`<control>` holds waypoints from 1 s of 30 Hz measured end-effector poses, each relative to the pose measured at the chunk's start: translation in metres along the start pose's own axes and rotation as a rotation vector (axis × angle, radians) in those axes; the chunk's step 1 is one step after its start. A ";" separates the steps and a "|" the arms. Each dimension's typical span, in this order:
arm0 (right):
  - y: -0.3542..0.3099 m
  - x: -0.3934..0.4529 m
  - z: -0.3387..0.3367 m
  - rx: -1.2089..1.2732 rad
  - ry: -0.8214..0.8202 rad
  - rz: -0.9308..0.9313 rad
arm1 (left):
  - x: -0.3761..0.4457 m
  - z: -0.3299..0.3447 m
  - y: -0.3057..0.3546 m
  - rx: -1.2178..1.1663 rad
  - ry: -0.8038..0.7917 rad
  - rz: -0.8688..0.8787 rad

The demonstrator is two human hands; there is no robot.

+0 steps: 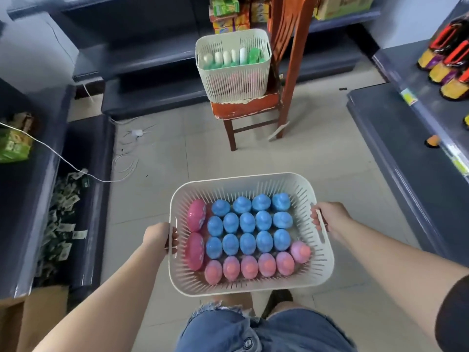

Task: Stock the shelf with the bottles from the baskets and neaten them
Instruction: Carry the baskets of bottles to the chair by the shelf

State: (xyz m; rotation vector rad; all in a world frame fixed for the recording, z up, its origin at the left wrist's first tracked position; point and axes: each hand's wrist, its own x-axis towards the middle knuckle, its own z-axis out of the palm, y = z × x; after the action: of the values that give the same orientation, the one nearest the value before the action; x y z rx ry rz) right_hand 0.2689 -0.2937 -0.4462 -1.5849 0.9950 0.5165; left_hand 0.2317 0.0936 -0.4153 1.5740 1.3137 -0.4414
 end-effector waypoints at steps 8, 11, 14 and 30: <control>-0.081 0.076 0.043 0.004 0.083 0.045 | 0.080 0.043 0.094 0.006 -0.054 -0.060; -0.116 0.106 0.059 0.020 0.085 0.060 | 0.109 0.061 0.137 0.005 -0.053 -0.052; -0.145 0.130 0.070 0.038 0.077 0.070 | 0.129 0.075 0.166 -0.029 -0.037 -0.048; -0.236 0.445 0.145 -0.013 0.117 0.167 | 0.340 0.286 0.261 -0.145 0.077 -0.115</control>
State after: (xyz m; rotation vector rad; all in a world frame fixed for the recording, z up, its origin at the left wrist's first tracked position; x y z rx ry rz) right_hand 0.7310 -0.2982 -0.6931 -1.5657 1.2217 0.5505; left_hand 0.6674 0.0520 -0.6869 1.4125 1.4668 -0.3514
